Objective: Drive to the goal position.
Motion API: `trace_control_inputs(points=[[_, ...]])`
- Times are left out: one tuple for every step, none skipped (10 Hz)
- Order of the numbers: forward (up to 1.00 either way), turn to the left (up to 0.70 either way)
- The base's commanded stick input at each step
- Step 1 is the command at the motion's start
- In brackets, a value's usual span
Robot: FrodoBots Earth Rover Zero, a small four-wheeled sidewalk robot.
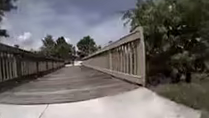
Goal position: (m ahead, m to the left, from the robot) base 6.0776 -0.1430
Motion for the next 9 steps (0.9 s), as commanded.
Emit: trace_control_inputs(points=[[0.7,0.35],[0.7,0.35],[0.7,0.35],[0.7,0.35],[0.7,0.35],[0.7,0.29],[0.7,0.0],[0.7,0.0],[0.7,0.0]])
